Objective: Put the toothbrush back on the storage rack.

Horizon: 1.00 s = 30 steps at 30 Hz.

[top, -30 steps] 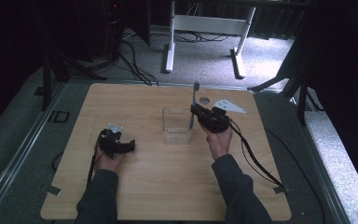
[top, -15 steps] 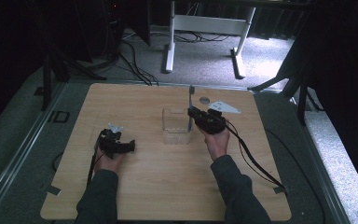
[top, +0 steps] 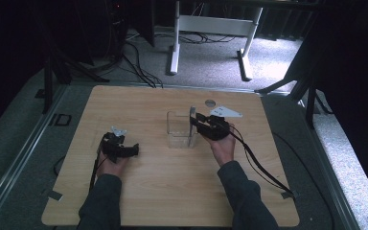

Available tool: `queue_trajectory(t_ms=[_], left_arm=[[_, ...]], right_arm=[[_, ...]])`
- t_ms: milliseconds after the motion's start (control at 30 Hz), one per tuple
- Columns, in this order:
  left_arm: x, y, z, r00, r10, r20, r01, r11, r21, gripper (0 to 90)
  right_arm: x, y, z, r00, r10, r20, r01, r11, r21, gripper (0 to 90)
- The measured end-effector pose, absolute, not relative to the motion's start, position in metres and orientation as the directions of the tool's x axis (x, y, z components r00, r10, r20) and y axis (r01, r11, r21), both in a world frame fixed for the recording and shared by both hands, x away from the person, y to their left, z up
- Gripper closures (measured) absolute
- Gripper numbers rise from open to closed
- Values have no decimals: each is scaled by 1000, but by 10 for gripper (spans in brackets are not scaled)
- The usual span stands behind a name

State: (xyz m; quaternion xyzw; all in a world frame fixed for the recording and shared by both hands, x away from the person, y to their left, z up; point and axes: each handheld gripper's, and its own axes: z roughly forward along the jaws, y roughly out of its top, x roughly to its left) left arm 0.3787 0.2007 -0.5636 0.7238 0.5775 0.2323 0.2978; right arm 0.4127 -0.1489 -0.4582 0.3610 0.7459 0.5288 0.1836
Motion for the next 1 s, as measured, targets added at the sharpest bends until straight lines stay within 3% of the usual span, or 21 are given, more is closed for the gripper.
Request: queue_trajectory(t_ms=[233,633,1000], left_arm=[[379,201,-564,226,974,-7,698,-156,699,92],[379,201,-564,226,974,-7,698,-156,699,92],[379,201,-564,225,974,-8,698,-155,699,92]], right_arm=[[410,-150,-455,-681,726,92,334,196,922,507],[408,-154,-451,-663,744,79,336,201,920,457],[410,-164,-452,-626,772,108,396,196,897,427]])
